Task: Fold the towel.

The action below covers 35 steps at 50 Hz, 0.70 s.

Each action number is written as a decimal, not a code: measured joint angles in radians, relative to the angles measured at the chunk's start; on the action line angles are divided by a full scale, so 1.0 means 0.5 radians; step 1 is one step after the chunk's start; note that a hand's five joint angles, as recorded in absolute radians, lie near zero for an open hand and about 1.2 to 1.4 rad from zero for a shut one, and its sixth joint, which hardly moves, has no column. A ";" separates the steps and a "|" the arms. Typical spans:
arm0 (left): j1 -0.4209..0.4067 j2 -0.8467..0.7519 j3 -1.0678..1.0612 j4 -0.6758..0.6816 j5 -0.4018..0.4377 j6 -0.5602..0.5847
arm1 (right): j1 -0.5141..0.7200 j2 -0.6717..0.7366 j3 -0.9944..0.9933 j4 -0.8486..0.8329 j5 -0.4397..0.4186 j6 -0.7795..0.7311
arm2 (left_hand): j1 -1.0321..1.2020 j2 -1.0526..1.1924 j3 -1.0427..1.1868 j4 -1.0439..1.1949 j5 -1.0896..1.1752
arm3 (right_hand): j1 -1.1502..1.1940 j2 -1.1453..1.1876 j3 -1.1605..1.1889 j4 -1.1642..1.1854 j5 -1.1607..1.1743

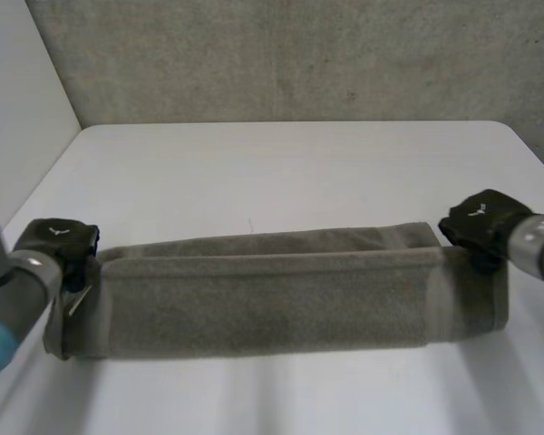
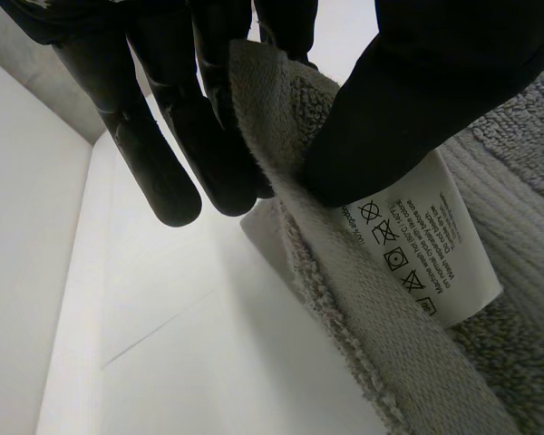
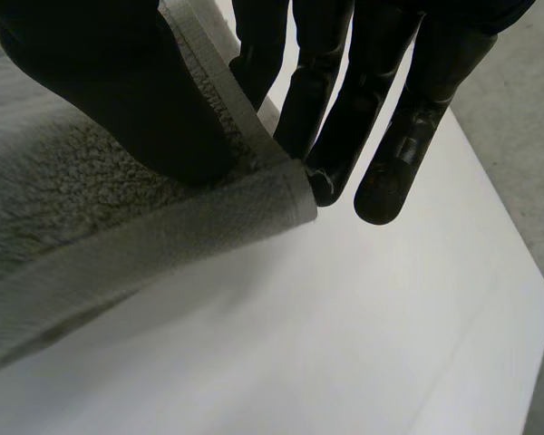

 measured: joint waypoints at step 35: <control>-0.180 -0.814 0.571 0.612 -0.368 0.144 | 0.310 0.901 -0.740 -0.898 0.387 0.092 | -1.888 -1.989 -1.978 -1.985 -1.920 | -1.501 -1.871 -1.945 -1.918 -1.822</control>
